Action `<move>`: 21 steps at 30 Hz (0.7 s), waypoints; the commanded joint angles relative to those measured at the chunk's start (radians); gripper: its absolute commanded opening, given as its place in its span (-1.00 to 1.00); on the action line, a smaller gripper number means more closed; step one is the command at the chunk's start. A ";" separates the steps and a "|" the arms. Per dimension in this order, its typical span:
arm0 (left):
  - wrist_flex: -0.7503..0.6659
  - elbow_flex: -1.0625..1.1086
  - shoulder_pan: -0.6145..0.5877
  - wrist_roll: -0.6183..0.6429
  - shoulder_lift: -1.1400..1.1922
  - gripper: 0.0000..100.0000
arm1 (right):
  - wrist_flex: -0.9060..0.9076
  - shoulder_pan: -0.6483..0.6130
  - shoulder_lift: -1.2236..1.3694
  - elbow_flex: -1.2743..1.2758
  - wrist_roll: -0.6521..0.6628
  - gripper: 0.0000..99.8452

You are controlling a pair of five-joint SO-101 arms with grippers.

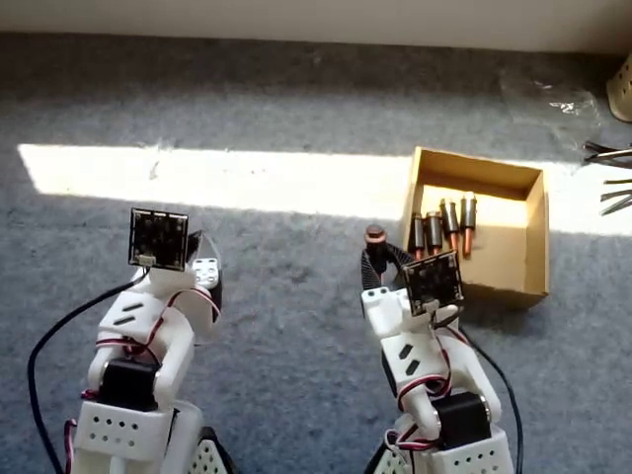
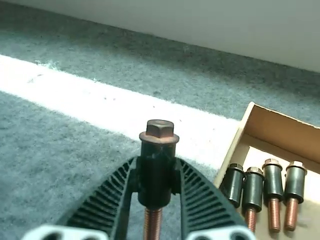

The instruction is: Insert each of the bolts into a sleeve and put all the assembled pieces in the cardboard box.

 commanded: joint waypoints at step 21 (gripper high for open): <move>0.114 0.077 -0.180 -0.066 -0.007 -0.99 | 0.268 0.265 1.018 -0.918 0.008 -0.95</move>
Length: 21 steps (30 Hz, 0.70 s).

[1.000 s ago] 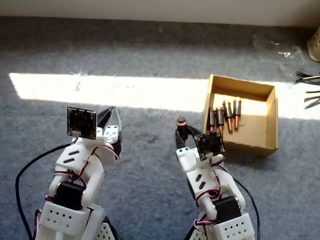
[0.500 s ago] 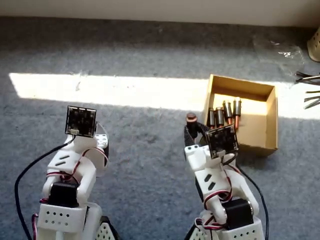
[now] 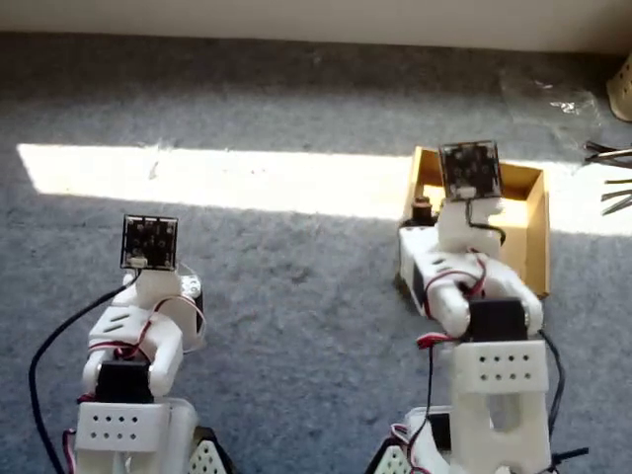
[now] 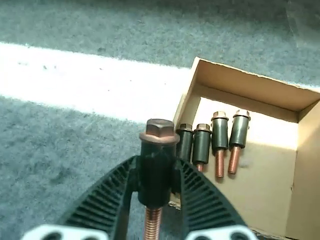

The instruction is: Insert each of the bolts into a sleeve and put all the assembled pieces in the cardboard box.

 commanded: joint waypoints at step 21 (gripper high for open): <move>0.006 0.028 -0.054 -0.003 -0.010 -0.99 | 0.012 0.318 0.862 -0.578 0.087 -0.95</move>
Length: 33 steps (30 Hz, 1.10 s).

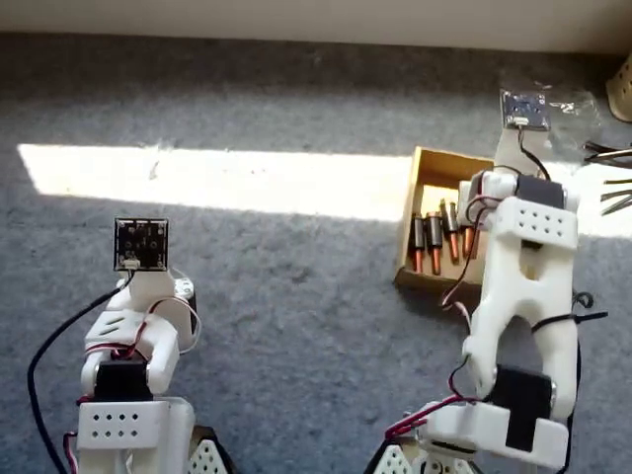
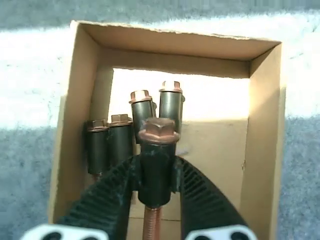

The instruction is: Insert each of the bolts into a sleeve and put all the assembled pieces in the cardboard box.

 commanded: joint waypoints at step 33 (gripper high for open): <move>-0.025 0.025 -0.001 -0.003 -0.012 -0.99 | 0.004 0.061 0.343 -0.240 0.012 -0.94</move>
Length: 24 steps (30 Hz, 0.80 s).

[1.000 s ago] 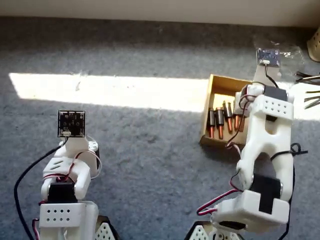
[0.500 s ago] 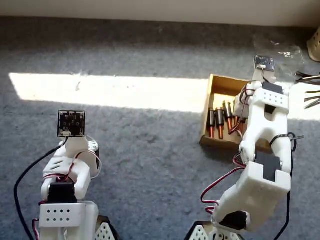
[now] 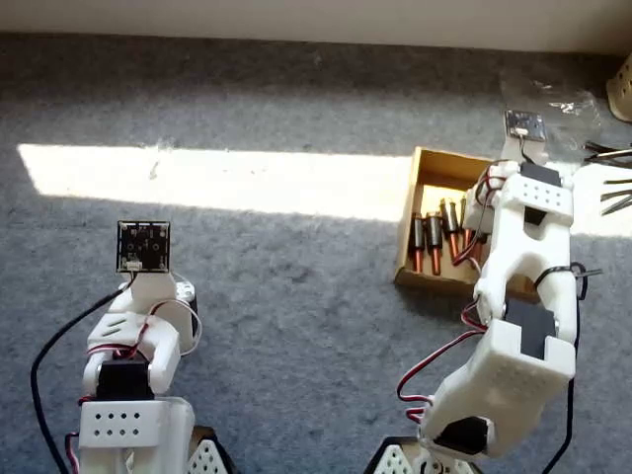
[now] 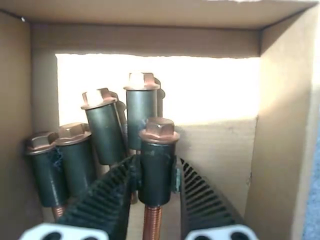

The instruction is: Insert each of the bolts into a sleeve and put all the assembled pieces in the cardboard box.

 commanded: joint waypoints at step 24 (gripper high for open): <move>-0.028 -0.002 0.065 0.003 -0.012 -0.99 | 0.015 0.021 -0.019 -0.051 -0.009 -0.87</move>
